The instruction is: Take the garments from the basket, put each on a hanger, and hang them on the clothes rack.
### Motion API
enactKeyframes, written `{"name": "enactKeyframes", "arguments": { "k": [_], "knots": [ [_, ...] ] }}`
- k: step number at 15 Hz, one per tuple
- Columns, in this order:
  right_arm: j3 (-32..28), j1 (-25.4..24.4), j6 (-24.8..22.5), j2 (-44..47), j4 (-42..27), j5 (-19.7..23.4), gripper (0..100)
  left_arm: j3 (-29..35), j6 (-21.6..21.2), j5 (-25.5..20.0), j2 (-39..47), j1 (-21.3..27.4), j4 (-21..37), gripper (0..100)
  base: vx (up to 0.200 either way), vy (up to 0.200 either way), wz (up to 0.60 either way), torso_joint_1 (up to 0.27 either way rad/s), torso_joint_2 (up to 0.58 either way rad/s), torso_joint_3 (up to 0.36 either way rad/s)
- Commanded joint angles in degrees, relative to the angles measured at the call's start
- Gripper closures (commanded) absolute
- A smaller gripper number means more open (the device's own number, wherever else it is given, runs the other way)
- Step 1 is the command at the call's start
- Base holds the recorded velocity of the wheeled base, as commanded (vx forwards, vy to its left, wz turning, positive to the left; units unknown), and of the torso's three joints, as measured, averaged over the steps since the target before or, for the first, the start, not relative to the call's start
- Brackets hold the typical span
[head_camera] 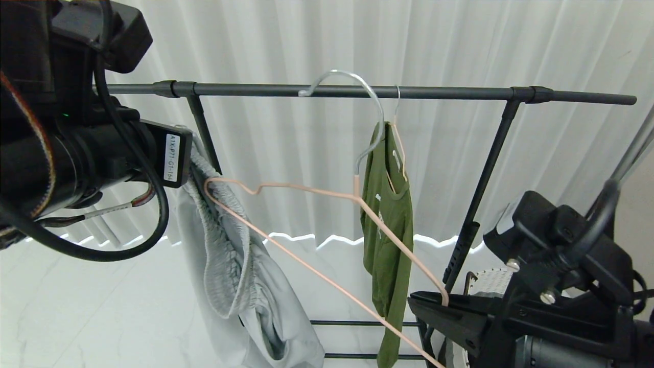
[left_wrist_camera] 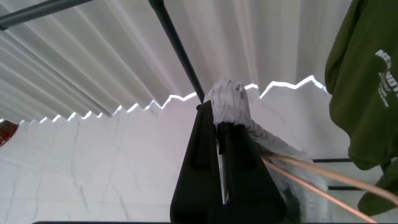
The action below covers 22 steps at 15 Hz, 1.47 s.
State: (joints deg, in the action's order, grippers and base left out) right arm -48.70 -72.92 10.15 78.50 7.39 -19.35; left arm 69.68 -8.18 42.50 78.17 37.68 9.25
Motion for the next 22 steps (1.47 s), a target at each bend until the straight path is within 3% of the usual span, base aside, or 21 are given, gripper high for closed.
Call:
{"name": "enactKeyframes", "arguments": {
  "k": [1,4,8,11,18,22],
  "knots": [
    [-0.52,-0.29,0.04,1.4,1.84,0.01,100,0.02,0.09,-0.05,0.32,0.99,-0.02,100,0.0,0.0,0.0,0.0,0.0,0.0],
    [-0.52,-0.11,0.04,3.77,5.97,-0.96,100,0.02,0.36,-0.05,0.32,1.87,-0.02,100,0.0,0.0,0.0,0.0,0.0,0.0],
    [-3.33,-0.03,3.2,9.57,9.84,-7.11,100,0.1,0.36,0.04,-0.56,2.66,0.06,100,0.0,0.0,0.0,0.0,0.0,0.0],
    [-5.35,-0.03,3.73,12.56,12.48,-7.72,100,0.1,0.36,0.04,-0.82,4.86,0.06,100,0.0,0.0,0.0,0.0,0.0,0.0],
    [-6.41,-0.46,3.29,15.72,12.56,-7.72,100,0.81,3.43,-0.13,-0.82,15.58,-0.02,100,0.0,0.0,0.0,0.0,0.0,0.0],
    [-5.97,-0.38,2.41,15.81,15.2,-7.81,100,0.63,3.17,-0.22,-0.82,22.17,0.06,100,0.0,0.0,0.0,0.0,0.0,0.0]
  ]
}}
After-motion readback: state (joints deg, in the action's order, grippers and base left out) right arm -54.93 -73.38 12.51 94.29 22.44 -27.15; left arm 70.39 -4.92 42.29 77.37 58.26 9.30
